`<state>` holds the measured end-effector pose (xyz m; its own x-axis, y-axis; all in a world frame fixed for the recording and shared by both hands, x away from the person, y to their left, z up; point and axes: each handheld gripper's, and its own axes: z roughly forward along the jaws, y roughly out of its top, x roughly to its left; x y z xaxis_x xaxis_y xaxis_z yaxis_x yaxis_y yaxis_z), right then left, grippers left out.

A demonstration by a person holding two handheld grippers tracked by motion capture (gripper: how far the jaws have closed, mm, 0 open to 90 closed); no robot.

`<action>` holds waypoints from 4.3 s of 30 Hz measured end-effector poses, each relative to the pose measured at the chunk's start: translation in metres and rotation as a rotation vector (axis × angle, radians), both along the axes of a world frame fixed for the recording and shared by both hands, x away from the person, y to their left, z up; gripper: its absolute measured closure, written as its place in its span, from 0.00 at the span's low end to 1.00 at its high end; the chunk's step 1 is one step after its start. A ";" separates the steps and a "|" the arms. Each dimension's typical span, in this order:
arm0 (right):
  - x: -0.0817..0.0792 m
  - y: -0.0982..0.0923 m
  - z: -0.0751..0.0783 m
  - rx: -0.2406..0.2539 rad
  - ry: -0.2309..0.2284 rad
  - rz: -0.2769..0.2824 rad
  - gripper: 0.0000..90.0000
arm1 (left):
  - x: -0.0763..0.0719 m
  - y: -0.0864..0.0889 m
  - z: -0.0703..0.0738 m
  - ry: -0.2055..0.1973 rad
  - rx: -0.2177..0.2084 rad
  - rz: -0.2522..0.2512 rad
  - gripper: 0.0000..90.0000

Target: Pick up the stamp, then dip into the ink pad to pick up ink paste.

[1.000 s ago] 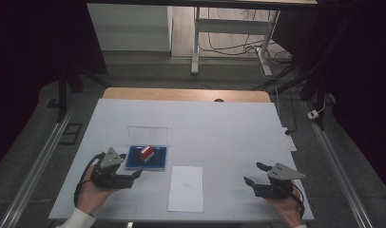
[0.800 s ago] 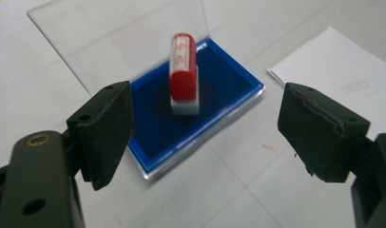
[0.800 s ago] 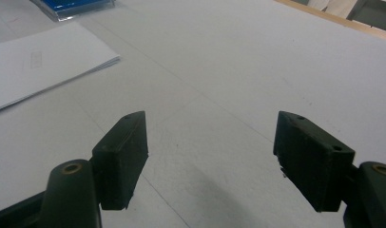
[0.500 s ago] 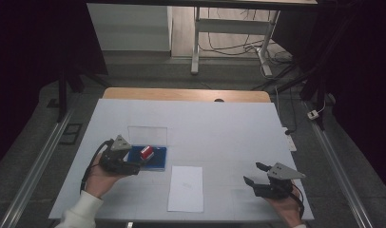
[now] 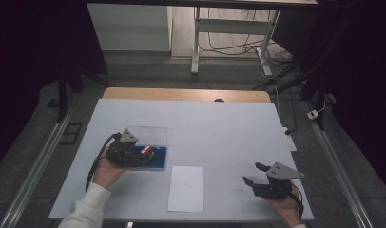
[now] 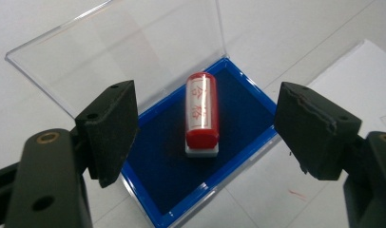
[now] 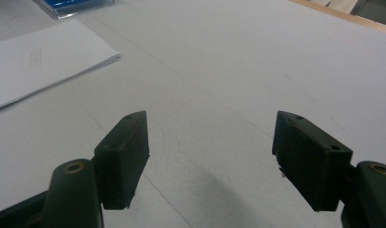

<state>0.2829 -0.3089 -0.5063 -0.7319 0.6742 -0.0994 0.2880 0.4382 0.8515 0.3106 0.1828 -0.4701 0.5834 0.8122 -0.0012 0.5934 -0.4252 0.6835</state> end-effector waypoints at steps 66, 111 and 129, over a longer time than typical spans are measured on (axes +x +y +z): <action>-0.002 -0.001 -0.004 -0.031 0.008 -0.004 0.33 | 0.015 -0.009 -0.026 0.019 0.039 -0.028 0.78; -0.001 -0.001 -0.004 -0.036 0.007 -0.004 0.33 | 0.004 0.000 0.008 -0.042 -0.006 -0.122 0.78; -0.001 0.000 -0.006 -0.046 0.013 -0.005 0.33 | 0.016 0.002 -0.005 0.034 0.045 -0.101 0.78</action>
